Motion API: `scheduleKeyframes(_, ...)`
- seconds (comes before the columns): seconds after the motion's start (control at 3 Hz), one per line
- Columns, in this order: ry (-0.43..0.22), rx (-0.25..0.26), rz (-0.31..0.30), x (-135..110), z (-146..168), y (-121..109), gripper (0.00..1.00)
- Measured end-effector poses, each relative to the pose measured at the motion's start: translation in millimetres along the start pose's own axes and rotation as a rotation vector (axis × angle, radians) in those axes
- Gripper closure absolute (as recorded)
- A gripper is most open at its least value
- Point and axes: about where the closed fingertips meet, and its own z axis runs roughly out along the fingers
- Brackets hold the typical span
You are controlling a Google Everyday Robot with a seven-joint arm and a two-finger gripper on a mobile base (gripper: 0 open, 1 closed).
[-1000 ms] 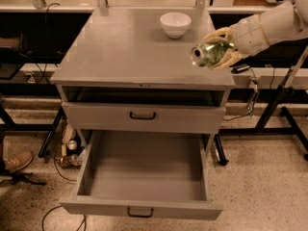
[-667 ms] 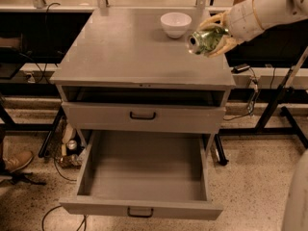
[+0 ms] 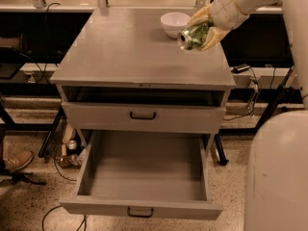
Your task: Pick green can from middle drawer and place on counter
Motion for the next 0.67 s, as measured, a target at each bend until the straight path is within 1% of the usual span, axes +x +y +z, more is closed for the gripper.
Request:
scheduleKeyframes(0.33,0.03,-0.074,-0.035,-8,18,-3,1.0)
scheduleKeyframes(0.67,0.037,-0.139,-0.068,-17,37,-2,1.0)
